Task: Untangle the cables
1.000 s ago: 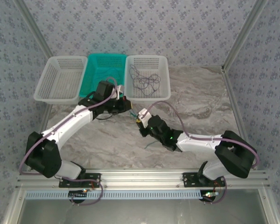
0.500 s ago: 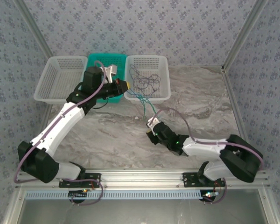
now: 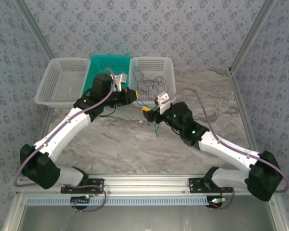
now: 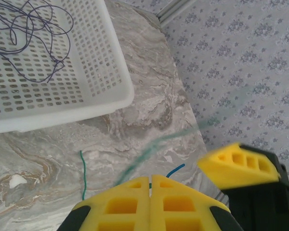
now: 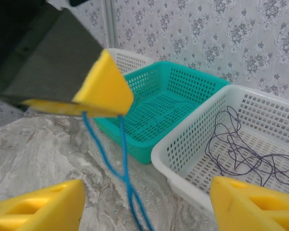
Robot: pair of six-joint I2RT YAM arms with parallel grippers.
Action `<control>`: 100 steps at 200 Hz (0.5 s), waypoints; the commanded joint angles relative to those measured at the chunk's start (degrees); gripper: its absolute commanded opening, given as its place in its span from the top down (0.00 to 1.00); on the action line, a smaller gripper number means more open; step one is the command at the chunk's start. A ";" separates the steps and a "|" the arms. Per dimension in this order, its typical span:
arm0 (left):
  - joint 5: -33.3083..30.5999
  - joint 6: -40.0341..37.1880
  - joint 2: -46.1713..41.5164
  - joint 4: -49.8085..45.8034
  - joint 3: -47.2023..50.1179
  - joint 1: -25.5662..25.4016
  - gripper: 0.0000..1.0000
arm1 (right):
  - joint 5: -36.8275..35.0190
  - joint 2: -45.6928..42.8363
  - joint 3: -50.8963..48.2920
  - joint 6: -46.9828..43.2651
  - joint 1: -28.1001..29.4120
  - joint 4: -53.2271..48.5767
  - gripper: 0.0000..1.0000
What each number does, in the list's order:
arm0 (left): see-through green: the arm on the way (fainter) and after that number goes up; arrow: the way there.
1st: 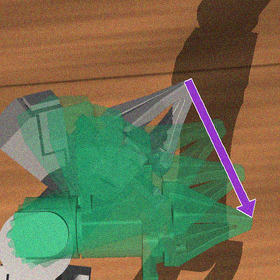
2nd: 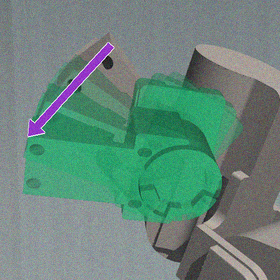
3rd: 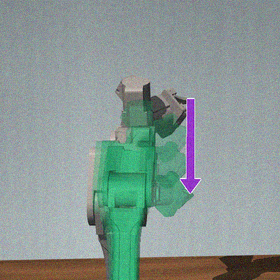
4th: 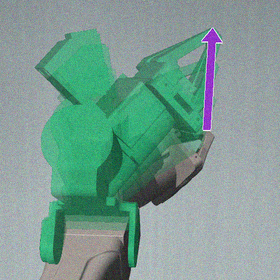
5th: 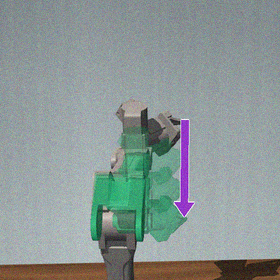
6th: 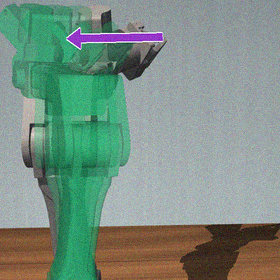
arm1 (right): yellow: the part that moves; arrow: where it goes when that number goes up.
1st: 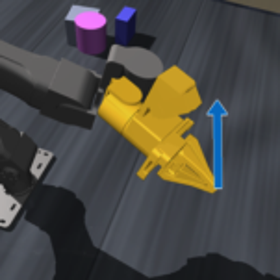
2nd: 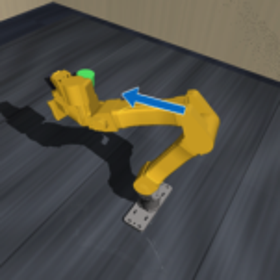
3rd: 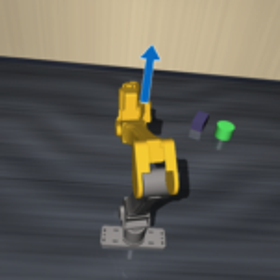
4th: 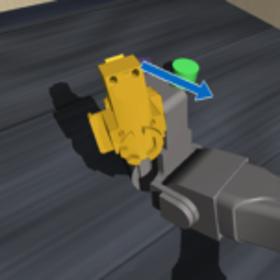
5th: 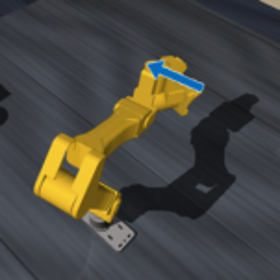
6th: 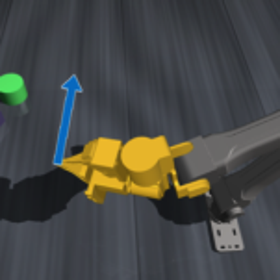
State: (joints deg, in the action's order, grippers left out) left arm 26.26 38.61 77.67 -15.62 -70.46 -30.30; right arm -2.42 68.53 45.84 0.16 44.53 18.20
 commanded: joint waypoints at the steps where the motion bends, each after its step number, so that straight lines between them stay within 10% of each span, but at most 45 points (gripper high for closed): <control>1: 1.10 -1.18 -0.46 0.42 -2.95 -0.87 1.00 | 4.51 5.42 3.08 -2.27 -1.87 -0.28 0.29; 66: -2.10 -2.04 -4.90 -1.64 -4.61 0.16 1.00 | 6.27 10.74 -4.28 1.40 -4.87 2.89 0.83; 100: -1.70 -3.09 -6.93 -3.61 -7.65 4.31 1.00 | 5.05 6.22 -12.56 3.43 -6.60 2.05 0.86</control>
State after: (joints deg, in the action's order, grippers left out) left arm 24.80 37.32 74.70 -19.09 -73.28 -29.39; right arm 4.60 77.82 38.39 1.13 39.18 22.04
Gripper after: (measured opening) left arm 0.056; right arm 0.145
